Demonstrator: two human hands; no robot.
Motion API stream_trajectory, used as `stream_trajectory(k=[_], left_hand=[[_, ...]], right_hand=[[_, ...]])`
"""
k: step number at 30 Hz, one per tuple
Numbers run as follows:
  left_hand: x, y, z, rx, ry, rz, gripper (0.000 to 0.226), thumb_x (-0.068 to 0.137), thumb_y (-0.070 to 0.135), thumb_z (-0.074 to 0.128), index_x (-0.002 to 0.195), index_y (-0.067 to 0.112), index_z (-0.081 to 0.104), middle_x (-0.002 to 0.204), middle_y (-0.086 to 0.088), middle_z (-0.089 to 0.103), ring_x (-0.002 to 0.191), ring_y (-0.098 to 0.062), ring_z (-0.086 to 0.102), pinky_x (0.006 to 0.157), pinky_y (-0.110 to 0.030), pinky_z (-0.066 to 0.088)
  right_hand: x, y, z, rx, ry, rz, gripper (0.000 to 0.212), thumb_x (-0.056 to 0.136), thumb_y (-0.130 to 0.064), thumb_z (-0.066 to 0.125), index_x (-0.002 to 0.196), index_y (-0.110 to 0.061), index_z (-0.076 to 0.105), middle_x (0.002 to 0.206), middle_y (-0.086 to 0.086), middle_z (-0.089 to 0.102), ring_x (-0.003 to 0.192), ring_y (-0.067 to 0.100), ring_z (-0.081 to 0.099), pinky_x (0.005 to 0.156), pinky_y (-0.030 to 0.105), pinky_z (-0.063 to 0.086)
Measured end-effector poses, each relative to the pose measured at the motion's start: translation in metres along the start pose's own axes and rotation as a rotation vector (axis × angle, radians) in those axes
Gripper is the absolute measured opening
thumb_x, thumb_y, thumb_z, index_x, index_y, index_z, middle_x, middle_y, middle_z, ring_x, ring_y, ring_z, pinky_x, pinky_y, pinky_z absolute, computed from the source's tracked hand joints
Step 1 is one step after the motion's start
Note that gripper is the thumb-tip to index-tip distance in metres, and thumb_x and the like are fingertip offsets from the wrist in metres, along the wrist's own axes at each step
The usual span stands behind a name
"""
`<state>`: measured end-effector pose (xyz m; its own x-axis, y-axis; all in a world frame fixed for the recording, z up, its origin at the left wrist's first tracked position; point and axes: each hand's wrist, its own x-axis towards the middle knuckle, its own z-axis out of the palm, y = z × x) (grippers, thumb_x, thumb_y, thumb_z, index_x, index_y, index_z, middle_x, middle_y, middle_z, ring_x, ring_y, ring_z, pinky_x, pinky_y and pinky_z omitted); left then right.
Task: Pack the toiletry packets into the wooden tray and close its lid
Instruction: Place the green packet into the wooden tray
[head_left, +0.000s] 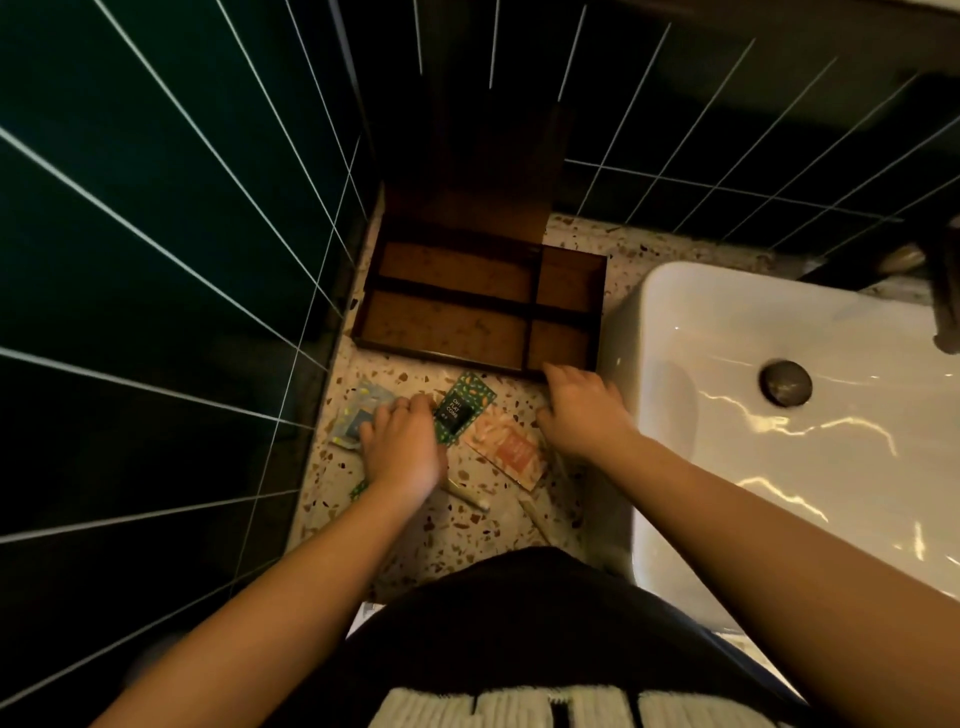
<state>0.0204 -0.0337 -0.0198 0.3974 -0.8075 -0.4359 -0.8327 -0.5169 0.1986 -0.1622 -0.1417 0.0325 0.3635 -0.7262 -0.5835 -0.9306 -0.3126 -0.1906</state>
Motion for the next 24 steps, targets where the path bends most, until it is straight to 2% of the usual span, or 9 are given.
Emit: stream_trajectory(k=[3, 6, 11, 17, 21, 24], left_hand=[[-0.001, -0.001, 0.0, -0.012, -0.023, 0.022, 0.041, 0.09, 0.027, 0.066, 0.129, 0.021, 0.057, 0.128, -0.005, 0.058, 0.121, -0.03, 0.052, 0.096, -0.045, 0.042], [-0.006, 0.001, -0.003, -0.128, -0.038, 0.044, 0.037, 0.092, 0.018, 0.063, 0.129, 0.016, 0.058, 0.122, -0.007, 0.06, 0.108, -0.03, 0.061, 0.083, -0.043, 0.054], [-0.016, 0.007, -0.023, -0.244, -0.012, 0.082, 0.029, 0.095, 0.013, 0.057, 0.123, 0.02, 0.06, 0.114, -0.003, 0.066, 0.096, -0.027, 0.064, 0.076, -0.043, 0.057], [-0.01, 0.018, -0.065, -0.245, 0.12, 0.149, 0.032, 0.096, 0.01, 0.055, 0.125, 0.021, 0.061, 0.116, -0.001, 0.065, 0.103, -0.027, 0.062, 0.087, -0.048, 0.052], [0.013, 0.036, -0.092, -0.134, 0.208, 0.198, 0.035, 0.094, 0.013, 0.054, 0.125, 0.026, 0.06, 0.118, 0.001, 0.064, 0.115, -0.029, 0.052, 0.099, -0.048, 0.036], [0.037, 0.055, -0.103, -0.068, 0.219, 0.213, 0.037, 0.096, 0.013, 0.052, 0.127, 0.031, 0.061, 0.122, -0.001, 0.063, 0.121, -0.031, 0.048, 0.105, -0.051, 0.03]], right_hand=[[-0.001, 0.001, 0.001, -0.003, -0.003, -0.013, 0.064, 0.094, -0.035, 0.047, 0.153, -0.018, 0.03, 0.158, 0.007, 0.035, 0.143, 0.032, 0.033, 0.117, 0.052, 0.026], [-0.001, 0.001, 0.001, 0.007, -0.013, -0.014, 0.065, 0.094, -0.033, 0.047, 0.154, -0.017, 0.028, 0.16, 0.008, 0.032, 0.145, 0.032, 0.03, 0.117, 0.052, 0.026], [-0.004, 0.0, -0.001, 0.017, -0.028, -0.012, 0.066, 0.093, -0.03, 0.049, 0.154, -0.017, 0.027, 0.161, 0.008, 0.031, 0.145, 0.032, 0.029, 0.117, 0.051, 0.027], [-0.003, 0.0, -0.002, 0.019, -0.049, -0.007, 0.069, 0.092, -0.031, 0.049, 0.155, -0.016, 0.025, 0.162, 0.007, 0.027, 0.146, 0.032, 0.028, 0.117, 0.049, 0.028], [-0.004, 0.0, -0.001, 0.022, -0.039, -0.007, 0.069, 0.093, -0.032, 0.048, 0.156, -0.016, 0.024, 0.163, 0.007, 0.027, 0.147, 0.031, 0.027, 0.117, 0.049, 0.028], [-0.003, 0.0, -0.001, 0.026, -0.047, -0.007, 0.07, 0.093, -0.034, 0.048, 0.156, -0.016, 0.023, 0.163, 0.007, 0.026, 0.148, 0.03, 0.025, 0.118, 0.049, 0.027]])
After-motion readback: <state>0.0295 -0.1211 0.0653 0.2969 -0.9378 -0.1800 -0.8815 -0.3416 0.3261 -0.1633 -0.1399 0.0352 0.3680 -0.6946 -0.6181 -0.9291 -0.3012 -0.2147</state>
